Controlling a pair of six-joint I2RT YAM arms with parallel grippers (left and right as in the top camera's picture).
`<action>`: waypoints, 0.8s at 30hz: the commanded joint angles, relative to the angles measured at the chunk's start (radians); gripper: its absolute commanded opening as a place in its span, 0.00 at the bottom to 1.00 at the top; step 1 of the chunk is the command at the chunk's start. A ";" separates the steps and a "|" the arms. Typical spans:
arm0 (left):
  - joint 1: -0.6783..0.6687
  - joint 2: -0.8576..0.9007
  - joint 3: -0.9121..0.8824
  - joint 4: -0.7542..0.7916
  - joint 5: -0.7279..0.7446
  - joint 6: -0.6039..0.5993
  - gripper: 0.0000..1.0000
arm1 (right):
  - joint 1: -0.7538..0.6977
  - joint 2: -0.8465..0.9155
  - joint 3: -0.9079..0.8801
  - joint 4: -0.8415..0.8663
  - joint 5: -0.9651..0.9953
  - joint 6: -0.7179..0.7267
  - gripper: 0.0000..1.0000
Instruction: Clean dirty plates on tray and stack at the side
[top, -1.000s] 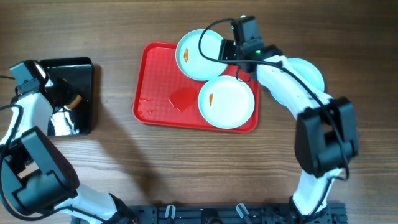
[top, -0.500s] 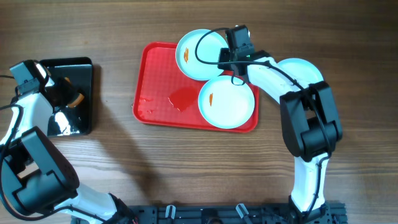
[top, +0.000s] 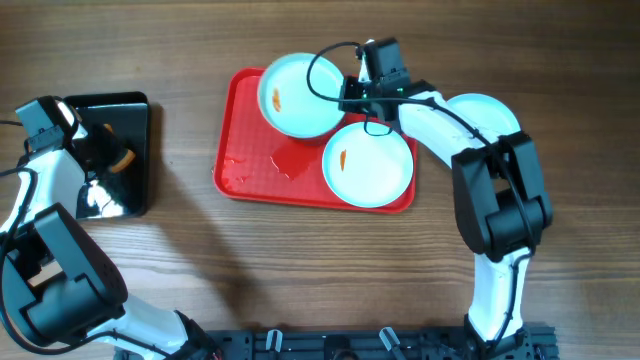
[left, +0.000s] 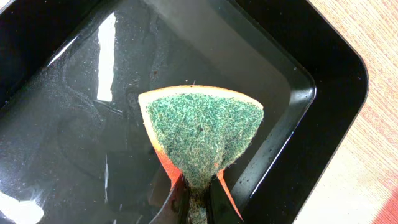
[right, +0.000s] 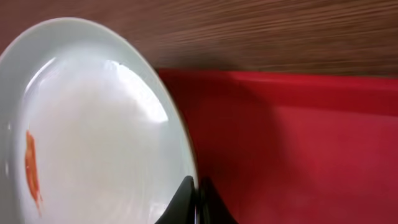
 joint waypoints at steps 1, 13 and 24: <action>0.003 -0.015 -0.003 0.003 0.015 0.016 0.04 | 0.027 -0.051 0.012 0.003 -0.202 0.101 0.04; 0.003 -0.015 -0.003 -0.001 0.015 0.016 0.04 | 0.326 -0.051 0.011 -0.406 0.286 0.365 0.04; 0.003 -0.015 -0.003 -0.004 0.015 0.016 0.04 | 0.331 -0.051 0.009 -0.425 0.375 0.212 0.04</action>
